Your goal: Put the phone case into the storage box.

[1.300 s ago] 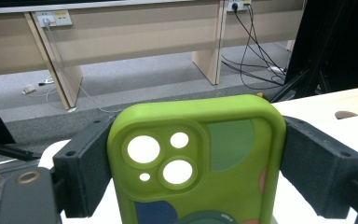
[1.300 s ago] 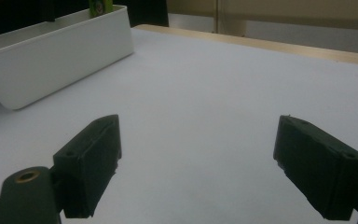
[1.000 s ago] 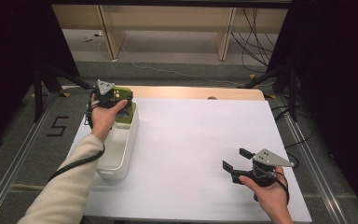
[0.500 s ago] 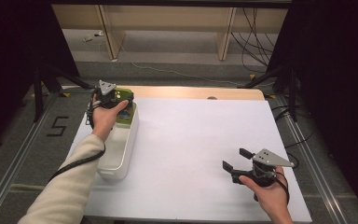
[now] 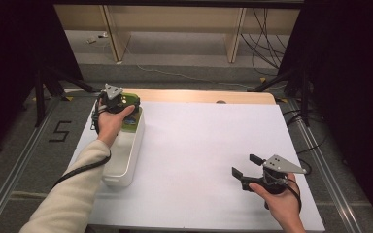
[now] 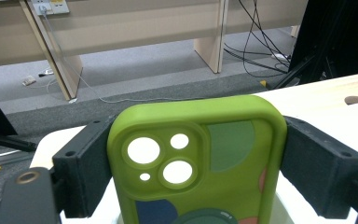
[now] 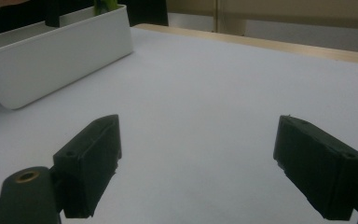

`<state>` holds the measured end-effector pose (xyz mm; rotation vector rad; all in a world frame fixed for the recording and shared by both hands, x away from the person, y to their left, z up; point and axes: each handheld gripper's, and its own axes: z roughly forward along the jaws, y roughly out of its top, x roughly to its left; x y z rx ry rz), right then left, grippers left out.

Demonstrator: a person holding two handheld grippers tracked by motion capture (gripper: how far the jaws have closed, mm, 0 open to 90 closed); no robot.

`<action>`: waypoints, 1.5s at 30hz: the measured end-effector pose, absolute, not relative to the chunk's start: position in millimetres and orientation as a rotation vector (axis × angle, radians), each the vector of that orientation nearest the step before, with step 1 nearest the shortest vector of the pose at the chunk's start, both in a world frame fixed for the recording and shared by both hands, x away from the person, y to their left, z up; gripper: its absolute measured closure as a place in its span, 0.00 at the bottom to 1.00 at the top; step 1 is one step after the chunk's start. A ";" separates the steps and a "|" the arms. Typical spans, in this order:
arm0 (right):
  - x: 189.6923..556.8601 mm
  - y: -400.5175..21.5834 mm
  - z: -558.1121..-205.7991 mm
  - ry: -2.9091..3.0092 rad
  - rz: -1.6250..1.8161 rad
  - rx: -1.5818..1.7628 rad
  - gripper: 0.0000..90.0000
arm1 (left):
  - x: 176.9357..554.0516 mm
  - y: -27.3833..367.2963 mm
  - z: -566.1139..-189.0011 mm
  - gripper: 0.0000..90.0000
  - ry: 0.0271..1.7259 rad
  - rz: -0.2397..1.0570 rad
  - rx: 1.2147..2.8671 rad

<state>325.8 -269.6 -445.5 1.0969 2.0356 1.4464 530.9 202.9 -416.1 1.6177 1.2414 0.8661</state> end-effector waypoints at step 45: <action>325.8 -269.7 -445.5 2.035 1.444 1.099 0.18 | 540.2 200.2 -421.3 0.17 1.286 0.841 1.626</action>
